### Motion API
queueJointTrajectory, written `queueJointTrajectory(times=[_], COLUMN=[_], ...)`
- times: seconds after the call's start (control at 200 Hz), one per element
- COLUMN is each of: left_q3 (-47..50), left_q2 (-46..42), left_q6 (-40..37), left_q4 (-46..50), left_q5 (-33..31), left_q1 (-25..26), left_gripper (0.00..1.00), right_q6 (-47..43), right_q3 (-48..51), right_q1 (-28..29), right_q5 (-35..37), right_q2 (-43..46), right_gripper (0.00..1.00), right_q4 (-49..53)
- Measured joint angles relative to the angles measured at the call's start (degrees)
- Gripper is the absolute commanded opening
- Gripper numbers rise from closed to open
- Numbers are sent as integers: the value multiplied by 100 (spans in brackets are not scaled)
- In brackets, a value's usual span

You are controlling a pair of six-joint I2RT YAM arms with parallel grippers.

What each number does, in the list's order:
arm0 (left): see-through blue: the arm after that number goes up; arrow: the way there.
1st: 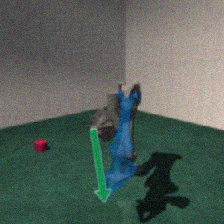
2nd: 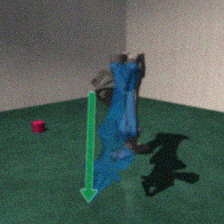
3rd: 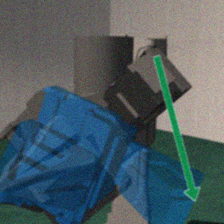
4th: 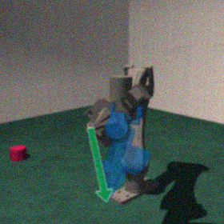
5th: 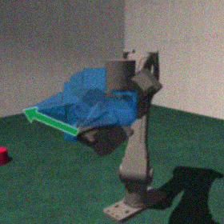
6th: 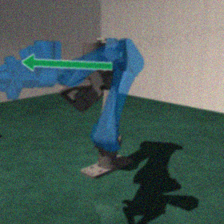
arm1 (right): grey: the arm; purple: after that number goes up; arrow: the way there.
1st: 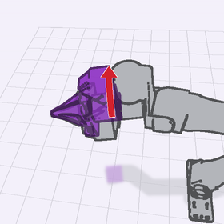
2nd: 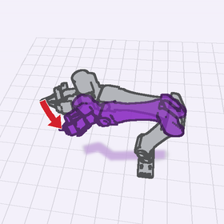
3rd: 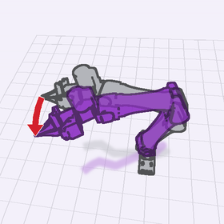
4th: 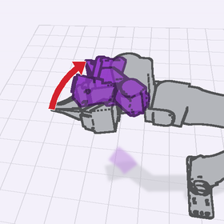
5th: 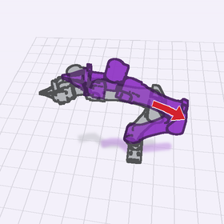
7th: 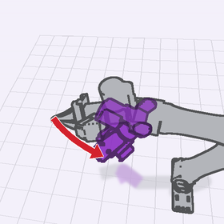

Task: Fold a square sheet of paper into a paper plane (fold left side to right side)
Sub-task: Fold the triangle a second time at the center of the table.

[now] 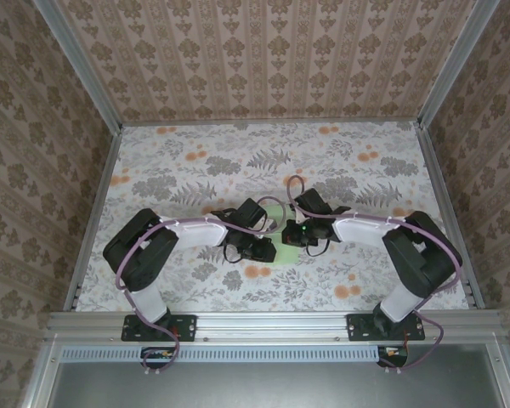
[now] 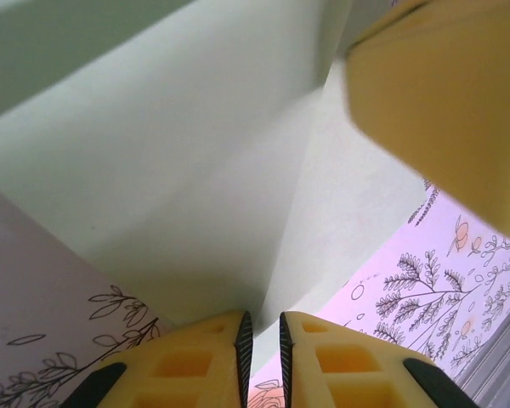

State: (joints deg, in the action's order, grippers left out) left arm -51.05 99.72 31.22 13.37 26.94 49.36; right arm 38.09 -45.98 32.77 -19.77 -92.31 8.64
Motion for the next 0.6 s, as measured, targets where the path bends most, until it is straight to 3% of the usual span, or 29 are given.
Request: queueJointTrajectory(times=[0.22,0.6], left_q3=[-33,-79], left_q2=[4,9], left_q6=[-42,-85], left_q4=[57,129], left_q5=[-87,-170], left_q1=[24,55], left_gripper=[19,19], right_q6=[-90,-83], right_q3=[0,-4], right_q1=[72,254], right_q5=[-131,-308], right_q2=[221,-199], right_gripper=[0,0], right_q4=[76,-24])
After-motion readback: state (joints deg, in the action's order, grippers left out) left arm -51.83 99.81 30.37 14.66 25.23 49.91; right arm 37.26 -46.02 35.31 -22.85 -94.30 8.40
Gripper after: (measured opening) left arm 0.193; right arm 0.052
